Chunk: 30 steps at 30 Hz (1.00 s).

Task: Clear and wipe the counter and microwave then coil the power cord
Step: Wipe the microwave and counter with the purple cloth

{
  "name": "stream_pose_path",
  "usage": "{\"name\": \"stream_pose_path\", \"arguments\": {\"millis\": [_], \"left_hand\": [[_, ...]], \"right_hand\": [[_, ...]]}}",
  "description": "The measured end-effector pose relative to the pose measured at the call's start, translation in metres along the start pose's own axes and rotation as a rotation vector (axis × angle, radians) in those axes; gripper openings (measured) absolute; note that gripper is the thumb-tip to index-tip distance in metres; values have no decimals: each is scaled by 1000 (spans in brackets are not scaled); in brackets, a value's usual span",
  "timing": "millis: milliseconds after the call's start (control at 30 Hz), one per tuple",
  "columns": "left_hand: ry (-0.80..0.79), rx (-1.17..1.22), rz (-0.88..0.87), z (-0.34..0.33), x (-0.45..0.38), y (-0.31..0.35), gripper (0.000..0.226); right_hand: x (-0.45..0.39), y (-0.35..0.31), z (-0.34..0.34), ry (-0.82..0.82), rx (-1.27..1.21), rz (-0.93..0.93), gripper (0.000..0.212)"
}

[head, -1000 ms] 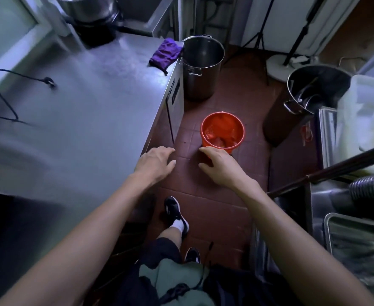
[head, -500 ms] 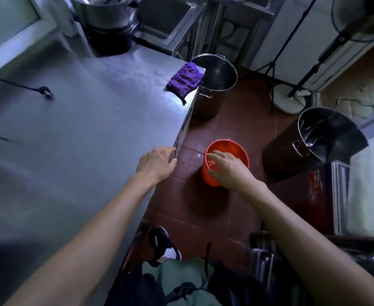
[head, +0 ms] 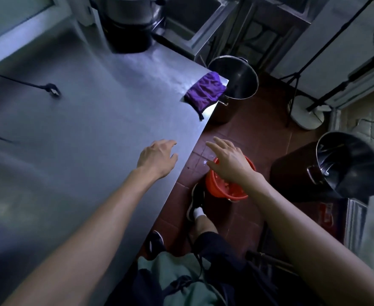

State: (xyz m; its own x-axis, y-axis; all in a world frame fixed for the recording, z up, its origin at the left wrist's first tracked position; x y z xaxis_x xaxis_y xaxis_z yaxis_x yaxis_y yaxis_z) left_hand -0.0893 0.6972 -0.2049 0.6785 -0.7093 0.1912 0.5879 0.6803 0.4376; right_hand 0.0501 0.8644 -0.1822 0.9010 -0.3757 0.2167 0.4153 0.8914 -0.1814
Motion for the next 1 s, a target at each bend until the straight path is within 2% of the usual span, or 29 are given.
{"name": "stream_pose_path", "arguments": {"millis": [133,500,767,900,1000], "left_hand": [[-7,7,21,-8,-43,11,47],[-21,-45,108,-30,-189,55,57],[-11,-58,198,-39,-271,66,68],[-42,-139,239,-49,-294,71,79],[-62,-200,270,-60,-299,75,83]], "right_hand": [[-51,27,7,-18,43,68,72],[-218,117,15,-91,-47,117,80],[-311,141,18,-89,21,232,83],[-339,150,6,-208,70,271,96],[-348,150,-1,-221,48,298,100]]}}
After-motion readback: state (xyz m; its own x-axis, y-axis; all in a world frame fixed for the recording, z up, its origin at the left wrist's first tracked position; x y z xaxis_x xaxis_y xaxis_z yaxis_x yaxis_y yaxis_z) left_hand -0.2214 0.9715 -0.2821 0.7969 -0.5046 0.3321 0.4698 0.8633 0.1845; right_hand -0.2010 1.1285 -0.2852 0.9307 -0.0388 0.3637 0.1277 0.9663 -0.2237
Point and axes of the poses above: each hand's wrist, its own x-axis away from the middle knuckle, its own z-axis out of the back of the hand, y = z × x, the point moved 5 cm from there along -x, towards the middle knuckle, and after that the axes turned 4 degrees about y, right-handed, at the moved point
